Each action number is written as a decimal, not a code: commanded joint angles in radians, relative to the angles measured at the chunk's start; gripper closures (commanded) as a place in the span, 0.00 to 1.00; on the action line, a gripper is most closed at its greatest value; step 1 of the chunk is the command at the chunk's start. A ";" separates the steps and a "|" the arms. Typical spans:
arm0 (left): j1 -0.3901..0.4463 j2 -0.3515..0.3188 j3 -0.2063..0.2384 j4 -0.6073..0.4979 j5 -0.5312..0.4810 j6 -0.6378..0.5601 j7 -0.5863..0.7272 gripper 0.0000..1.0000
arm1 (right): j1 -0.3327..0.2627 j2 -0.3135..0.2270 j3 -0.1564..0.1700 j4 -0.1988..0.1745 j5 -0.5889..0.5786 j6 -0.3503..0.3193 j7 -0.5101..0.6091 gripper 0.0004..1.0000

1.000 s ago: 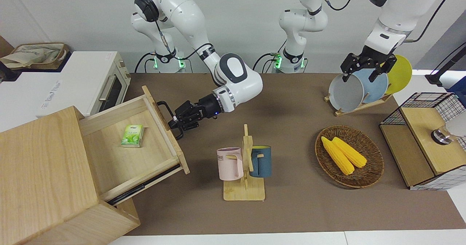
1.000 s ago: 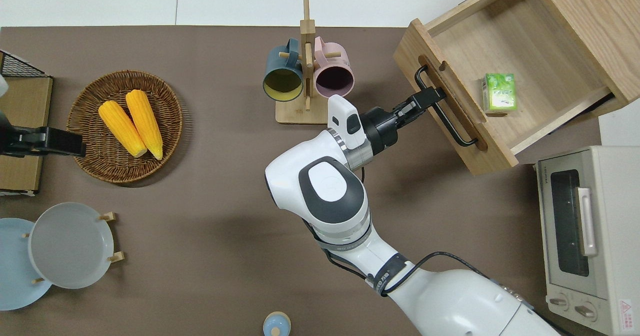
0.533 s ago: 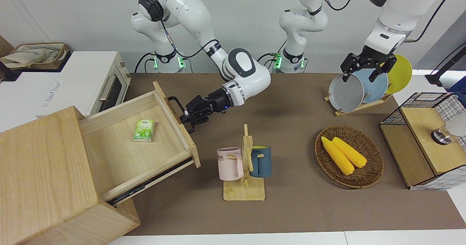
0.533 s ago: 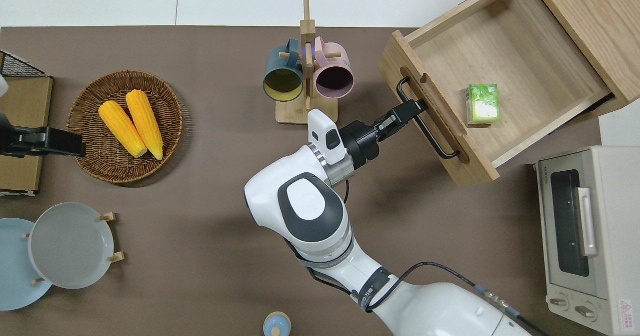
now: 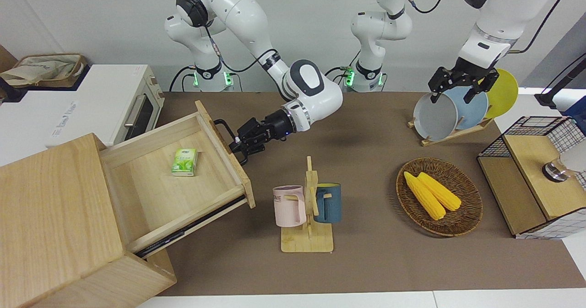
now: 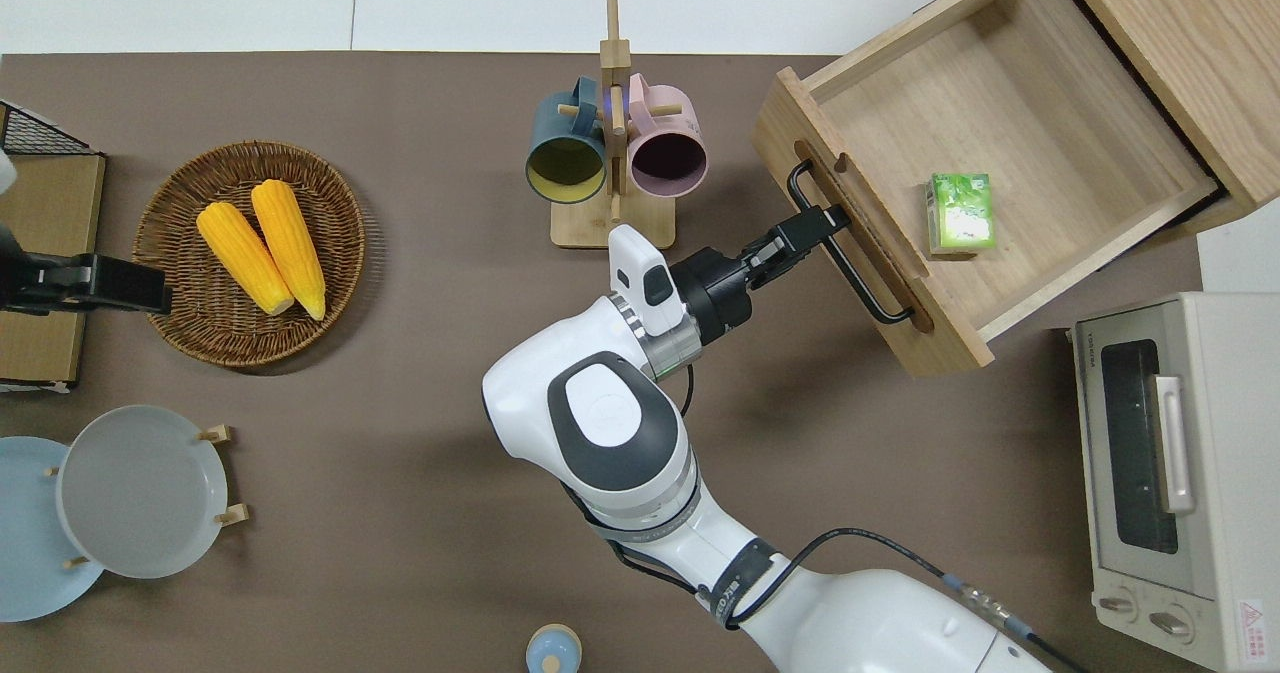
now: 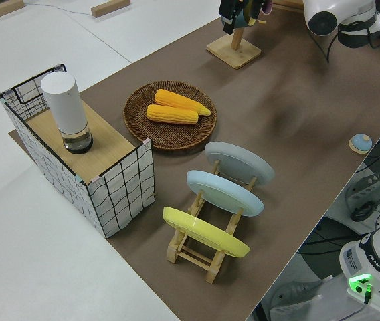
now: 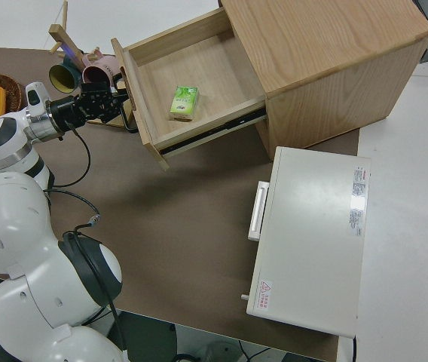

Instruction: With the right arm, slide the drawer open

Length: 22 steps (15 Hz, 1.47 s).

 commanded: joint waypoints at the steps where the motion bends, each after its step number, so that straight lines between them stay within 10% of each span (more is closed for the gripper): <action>1: -0.017 0.013 0.017 0.020 0.012 0.000 0.007 0.00 | 0.054 -0.015 0.013 0.012 0.032 -0.082 -0.034 0.89; 4: -0.017 0.013 0.017 0.020 0.012 0.000 0.007 0.00 | 0.043 -0.014 0.012 0.012 0.032 -0.079 -0.025 0.76; 8: -0.017 0.013 0.017 0.020 0.012 0.000 0.007 0.00 | 0.031 -0.007 0.006 0.012 0.032 -0.058 -0.006 0.03; 18: -0.017 0.013 0.017 0.020 0.012 0.000 0.007 0.00 | 0.036 -0.009 0.006 0.012 0.037 -0.048 0.014 0.02; 22: -0.017 0.013 0.017 0.020 0.012 0.000 0.007 0.00 | 0.037 -0.014 0.009 0.099 0.149 -0.003 0.015 0.02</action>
